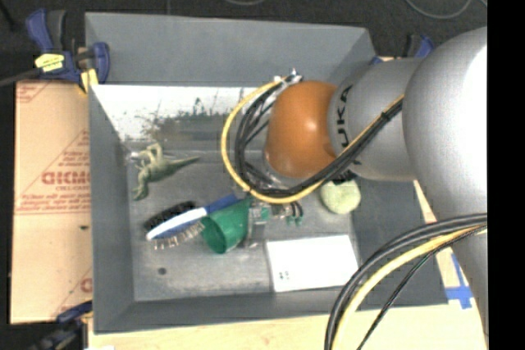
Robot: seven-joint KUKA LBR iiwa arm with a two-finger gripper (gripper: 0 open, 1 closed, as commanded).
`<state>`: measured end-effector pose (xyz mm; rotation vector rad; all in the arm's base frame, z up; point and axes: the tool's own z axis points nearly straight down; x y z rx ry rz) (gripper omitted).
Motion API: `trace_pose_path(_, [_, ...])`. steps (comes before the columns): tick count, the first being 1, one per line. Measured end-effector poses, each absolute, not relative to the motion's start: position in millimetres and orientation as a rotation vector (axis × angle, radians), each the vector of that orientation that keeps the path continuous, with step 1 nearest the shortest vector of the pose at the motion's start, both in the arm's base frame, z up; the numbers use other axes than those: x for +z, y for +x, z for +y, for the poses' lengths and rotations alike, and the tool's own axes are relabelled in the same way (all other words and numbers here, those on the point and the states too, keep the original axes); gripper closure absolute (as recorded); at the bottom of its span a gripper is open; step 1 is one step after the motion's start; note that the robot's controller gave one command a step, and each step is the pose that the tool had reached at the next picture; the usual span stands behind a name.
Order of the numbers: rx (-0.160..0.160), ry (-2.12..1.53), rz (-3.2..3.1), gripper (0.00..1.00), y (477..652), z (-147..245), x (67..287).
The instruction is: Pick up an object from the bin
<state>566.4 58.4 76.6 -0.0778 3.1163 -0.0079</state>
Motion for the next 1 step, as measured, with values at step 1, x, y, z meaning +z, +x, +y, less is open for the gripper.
trace_pose_path(1, [-0.008, -0.077, 3.116, 1.00, 566.4, 58.4, 76.6])
